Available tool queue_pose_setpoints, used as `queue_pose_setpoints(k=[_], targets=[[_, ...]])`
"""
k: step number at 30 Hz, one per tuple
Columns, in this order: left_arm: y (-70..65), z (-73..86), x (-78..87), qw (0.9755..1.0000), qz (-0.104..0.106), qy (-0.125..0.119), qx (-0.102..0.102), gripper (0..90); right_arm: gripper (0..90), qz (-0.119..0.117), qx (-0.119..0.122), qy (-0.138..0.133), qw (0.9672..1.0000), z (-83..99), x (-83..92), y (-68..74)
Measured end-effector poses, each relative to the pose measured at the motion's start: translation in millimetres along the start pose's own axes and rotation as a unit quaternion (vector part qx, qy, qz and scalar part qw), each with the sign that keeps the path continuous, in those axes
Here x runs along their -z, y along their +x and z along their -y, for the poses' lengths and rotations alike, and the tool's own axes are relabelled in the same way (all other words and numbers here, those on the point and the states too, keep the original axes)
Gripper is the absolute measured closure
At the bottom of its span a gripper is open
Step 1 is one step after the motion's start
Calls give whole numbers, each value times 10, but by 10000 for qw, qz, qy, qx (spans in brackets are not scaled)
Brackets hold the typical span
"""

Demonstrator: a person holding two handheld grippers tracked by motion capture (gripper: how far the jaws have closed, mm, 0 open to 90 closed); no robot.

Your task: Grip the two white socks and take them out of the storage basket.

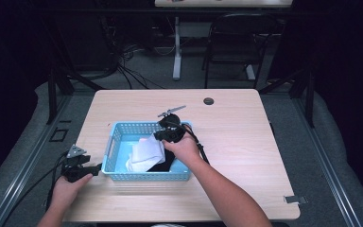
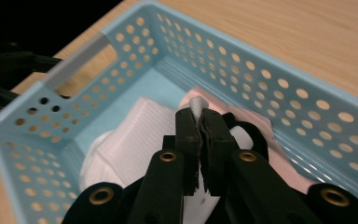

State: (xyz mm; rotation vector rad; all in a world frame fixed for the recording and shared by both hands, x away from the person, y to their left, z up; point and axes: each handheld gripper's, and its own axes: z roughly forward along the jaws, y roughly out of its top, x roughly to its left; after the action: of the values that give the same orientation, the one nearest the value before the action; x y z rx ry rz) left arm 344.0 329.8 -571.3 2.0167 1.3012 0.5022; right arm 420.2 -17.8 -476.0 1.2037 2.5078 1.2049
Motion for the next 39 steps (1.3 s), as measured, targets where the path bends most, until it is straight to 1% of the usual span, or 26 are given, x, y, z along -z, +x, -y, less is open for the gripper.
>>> queue_pose_setpoints(k=[2,5,8,11,13,16,17,23,24,26,30,32,35,39], targets=[[-1,0,0,10000,-1,-2,3,266,866,-71,116,-126,9998,-30,109,49],[0,1,0,10000,-1,3,1,265,867,-80,345,-223,9991,-84,280,123],[2,1,-1,10000,3,10,-4,265,867,-123,501,-413,9978,-138,472,171],[1,1,-1,10000,4,14,-1,266,868,-90,608,-550,9966,-193,665,195],[0,1,-1,10000,-3,12,1,265,868,-97,651,-632,9958,-219,790,199],[0,2,-2,10000,-7,23,-5,265,868,-46,727,-767,9944,-248,972,196],[0,2,-3,10000,-6,25,-5,265,868,-39,721,-836,9939,-254,1033,190],[1,4,-4,10000,-11,30,-5,265,869,137,759,-966,9923,-269,1432,107],[1,4,-4,10000,-11,31,-7,265,869,170,725,-1028,9919,-260,1490,93],[-1,5,-7,10000,-22,27,-4,265,869,294,750,-1040,9913,-237,1619,46],[-4,6,-9,10000,-28,28,5,265,869,475,660,-1122,9903,-158,1848,-58],[-4,7,-9,10000,-36,32,-3,265,869,553,596,-1126,9903,-104,1946,-106],[-5,8,-12,10000,-35,42,2,265,868,676,564,-1121,9898,-16,2059,-158],[-7,8,-13,10000,-43,51,-2,265,868,827,537,-1073,9893,95,2153,-208]])
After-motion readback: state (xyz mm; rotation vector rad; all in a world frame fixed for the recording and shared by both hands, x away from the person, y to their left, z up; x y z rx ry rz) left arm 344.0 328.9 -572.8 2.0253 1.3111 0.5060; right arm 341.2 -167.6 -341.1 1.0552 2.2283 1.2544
